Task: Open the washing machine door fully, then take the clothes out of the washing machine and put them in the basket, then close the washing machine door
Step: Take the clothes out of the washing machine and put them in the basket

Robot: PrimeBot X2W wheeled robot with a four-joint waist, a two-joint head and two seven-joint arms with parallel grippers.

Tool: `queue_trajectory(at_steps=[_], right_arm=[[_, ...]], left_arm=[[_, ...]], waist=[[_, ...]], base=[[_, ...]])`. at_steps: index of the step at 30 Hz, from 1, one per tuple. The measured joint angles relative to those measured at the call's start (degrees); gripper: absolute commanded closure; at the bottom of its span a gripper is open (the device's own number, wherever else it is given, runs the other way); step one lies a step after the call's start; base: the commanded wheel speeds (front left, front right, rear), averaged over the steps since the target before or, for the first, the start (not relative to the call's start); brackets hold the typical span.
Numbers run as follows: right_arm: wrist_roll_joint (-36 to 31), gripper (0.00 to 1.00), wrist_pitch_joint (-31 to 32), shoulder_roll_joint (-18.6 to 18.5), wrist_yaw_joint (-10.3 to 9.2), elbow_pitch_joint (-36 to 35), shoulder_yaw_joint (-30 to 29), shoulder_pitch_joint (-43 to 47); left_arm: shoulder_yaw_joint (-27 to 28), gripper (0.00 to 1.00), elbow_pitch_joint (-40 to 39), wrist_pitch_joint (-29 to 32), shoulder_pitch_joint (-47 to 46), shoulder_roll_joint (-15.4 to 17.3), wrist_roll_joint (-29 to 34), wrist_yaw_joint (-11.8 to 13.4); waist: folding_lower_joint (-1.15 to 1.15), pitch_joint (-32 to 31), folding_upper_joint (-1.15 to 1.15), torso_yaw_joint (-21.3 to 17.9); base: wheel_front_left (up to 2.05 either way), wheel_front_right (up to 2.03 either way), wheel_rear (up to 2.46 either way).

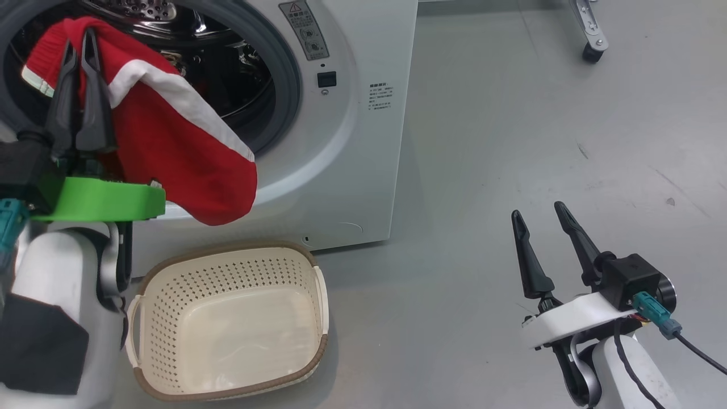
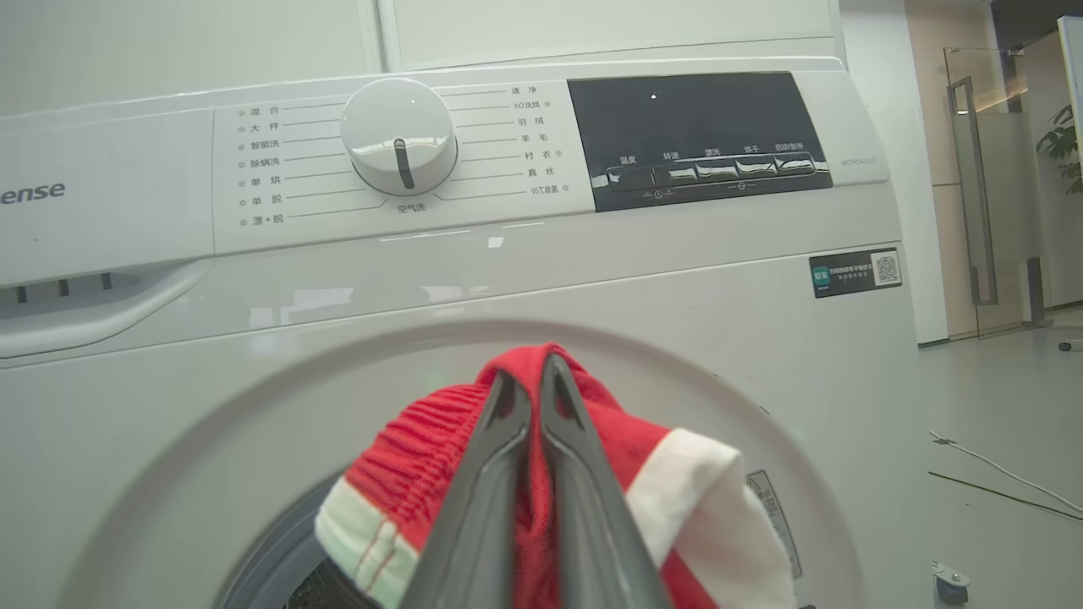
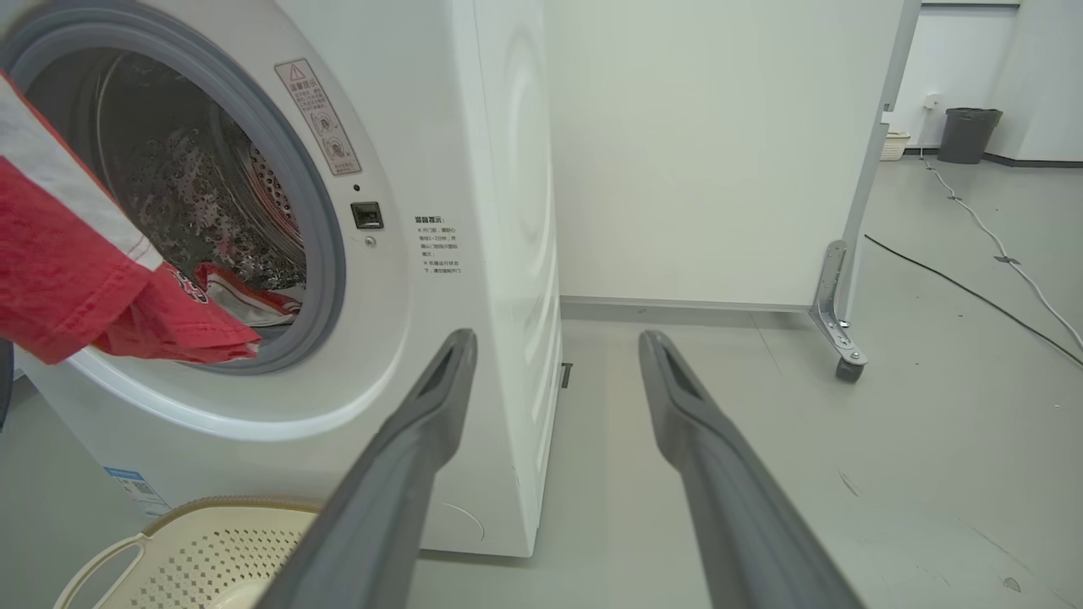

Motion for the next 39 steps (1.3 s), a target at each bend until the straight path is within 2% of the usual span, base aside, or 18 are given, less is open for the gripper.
queue_trajectory(at_steps=[6, 12, 19, 31, 39], right_arm=[[0.0, 0.00, 0.0, 0.0, 0.20, -1.0, -0.1, 0.5], [0.0, 0.00, 0.0, 0.0, 0.34, -1.9, -0.3, 0.5], [0.0, 0.00, 0.0, 0.0, 0.55, -3.4, 0.1, 0.4], [0.0, 0.00, 0.0, 0.0, 0.59, -5.8, 0.3, -1.6], [0.0, 0.00, 0.0, 0.0, 0.79, -7.7, 0.2, -4.4]], left_arm=[[0.7, 1.00, -1.0, 1.7, 6.7, -0.7, -0.1, 1.0], [-0.1, 1.00, 0.7, 3.2, 14.6, -3.4, -1.2, 1.3], [-0.7, 1.00, 3.5, 3.1, 20.0, -5.1, -2.5, 1.4], [-0.8, 1.00, 10.2, 2.5, 20.8, -5.0, -3.1, 1.4], [0.2, 1.00, 16.2, 2.5, 15.8, -4.7, -4.0, 1.0]], waist=[[0.00, -0.2, 0.00, 0.0], [0.00, 0.8, 0.00, 0.0], [0.00, 3.0, 0.00, -0.4], [0.00, 9.7, 0.00, -1.7], [0.00, 15.5, 0.00, -3.0]], base=[[0.00, 0.00, 0.00], [0.00, 0.00, 0.00], [0.00, 0.00, 0.00], [0.00, 0.00, 0.00], [0.00, 0.00, 0.00]])
